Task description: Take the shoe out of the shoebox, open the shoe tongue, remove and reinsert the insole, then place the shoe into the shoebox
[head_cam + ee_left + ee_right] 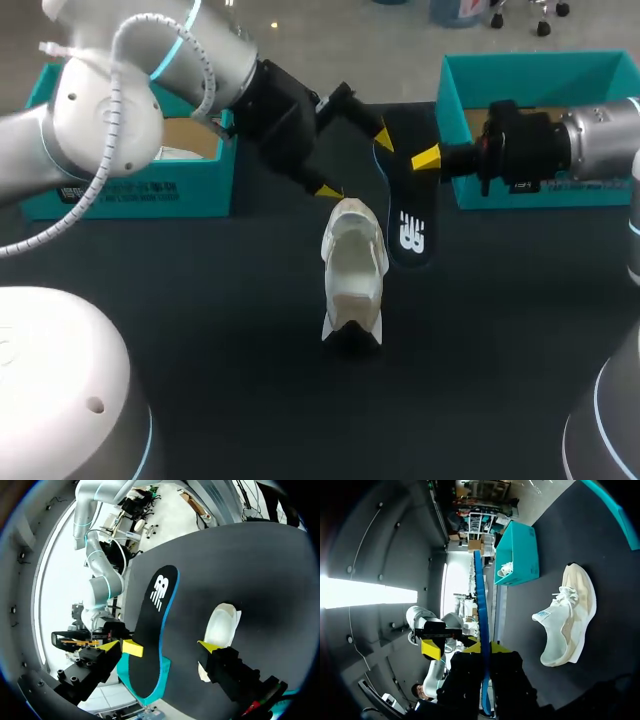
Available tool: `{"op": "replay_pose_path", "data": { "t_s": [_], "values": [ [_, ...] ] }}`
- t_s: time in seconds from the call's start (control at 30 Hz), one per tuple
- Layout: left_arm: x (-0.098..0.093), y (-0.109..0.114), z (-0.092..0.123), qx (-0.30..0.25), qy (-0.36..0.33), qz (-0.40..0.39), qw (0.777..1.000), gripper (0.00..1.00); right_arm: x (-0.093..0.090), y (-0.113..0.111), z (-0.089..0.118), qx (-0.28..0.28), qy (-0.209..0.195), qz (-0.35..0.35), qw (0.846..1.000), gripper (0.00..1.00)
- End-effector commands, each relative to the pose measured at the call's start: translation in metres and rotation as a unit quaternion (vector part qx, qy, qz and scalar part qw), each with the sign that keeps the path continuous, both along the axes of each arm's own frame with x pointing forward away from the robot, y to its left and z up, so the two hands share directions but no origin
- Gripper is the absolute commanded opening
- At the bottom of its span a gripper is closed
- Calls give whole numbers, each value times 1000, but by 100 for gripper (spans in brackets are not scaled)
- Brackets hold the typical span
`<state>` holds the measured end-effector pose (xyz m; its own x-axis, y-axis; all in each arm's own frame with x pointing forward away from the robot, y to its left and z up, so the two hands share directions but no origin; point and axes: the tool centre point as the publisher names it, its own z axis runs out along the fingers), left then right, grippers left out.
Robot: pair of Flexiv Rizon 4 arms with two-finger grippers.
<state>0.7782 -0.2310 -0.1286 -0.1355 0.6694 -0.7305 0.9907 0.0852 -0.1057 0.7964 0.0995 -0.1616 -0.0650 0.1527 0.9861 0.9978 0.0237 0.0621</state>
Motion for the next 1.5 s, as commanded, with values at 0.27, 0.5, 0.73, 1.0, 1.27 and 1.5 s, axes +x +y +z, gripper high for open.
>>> {"op": "replay_pose_path", "data": {
  "t_s": [0.27, 0.5, 0.73, 1.0, 1.27, 1.5],
  "values": [
    [23, -4, 33, 147, 10, 17, 989, 100, 6, 8, -3, -21, 1, 11, 1000, 0],
    [30, -8, 37, 229, 33, -28, 972, 100, 7, 9, -4, -26, -2, 14, 1000, 0],
    [29, -14, 26, 318, 18, -74, 945, 100, 7, 8, -6, -24, -1, 18, 1000, 0],
    [31, -20, 24, 383, -18, -75, 921, 100, 9, 8, -8, -21, -2, 19, 1000, 0],
    [34, -25, 33, 389, -30, -93, 916, 100, 11, 9, -11, -19, 0, 19, 1000, 0],
    [36, -26, 37, 398, -37, -103, 911, 100, 12, 12, -11, -14, 0, 17, 1000, 0]
  ]
}}
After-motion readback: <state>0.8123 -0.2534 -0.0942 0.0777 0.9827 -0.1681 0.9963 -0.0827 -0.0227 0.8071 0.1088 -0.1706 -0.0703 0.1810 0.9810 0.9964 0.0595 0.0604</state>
